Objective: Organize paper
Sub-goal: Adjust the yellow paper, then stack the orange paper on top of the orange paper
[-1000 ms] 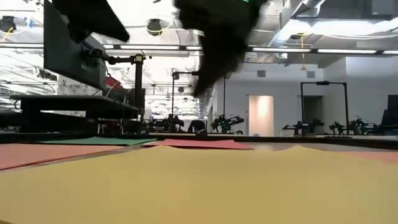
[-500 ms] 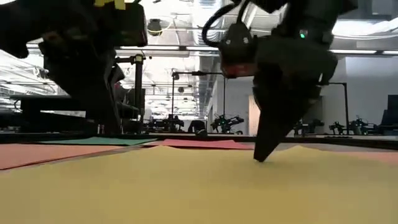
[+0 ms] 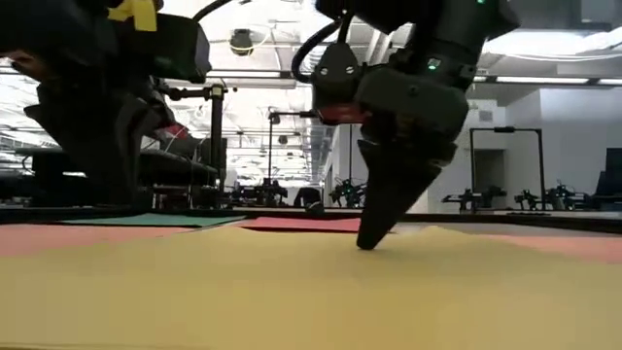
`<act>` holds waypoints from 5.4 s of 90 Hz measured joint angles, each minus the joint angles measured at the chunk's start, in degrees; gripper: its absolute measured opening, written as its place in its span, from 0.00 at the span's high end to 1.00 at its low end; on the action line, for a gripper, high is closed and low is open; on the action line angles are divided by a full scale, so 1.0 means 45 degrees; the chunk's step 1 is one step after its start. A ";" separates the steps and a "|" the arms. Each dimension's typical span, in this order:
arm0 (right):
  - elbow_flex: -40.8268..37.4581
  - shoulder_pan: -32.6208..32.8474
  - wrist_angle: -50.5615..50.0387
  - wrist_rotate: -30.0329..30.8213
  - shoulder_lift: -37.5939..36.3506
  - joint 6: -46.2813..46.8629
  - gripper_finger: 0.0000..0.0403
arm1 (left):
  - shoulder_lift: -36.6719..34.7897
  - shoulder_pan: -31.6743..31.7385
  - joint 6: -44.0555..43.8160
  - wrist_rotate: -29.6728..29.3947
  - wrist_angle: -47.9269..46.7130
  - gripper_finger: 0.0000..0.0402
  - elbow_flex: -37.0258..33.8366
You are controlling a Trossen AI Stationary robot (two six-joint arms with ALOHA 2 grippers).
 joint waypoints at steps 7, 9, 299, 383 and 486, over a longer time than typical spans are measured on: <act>0.0189 -0.0055 -0.0042 -0.0088 0.0028 -0.0108 1.00 | 0.0000 0.0001 0.0131 0.0000 0.0018 1.00 0.0000; 0.0265 -0.0055 -0.0045 -0.0091 0.0040 -0.0146 1.00 | 0.0000 0.0007 0.0131 0.0000 0.0015 1.00 0.0000; -0.3110 0.1057 -0.0076 0.0253 -0.1636 0.3195 1.00 | 0.0111 0.1768 0.3826 0.2413 0.2393 1.00 -0.1744; -0.3208 0.1208 -0.1379 0.0616 -0.2726 0.3833 1.00 | 0.0170 0.1817 0.2349 0.1900 0.1364 1.00 -0.1005; -0.3130 0.2845 -0.0572 0.6969 -0.8681 -0.0986 1.00 | -0.4188 0.1574 0.5927 -0.2448 0.3511 1.00 0.0092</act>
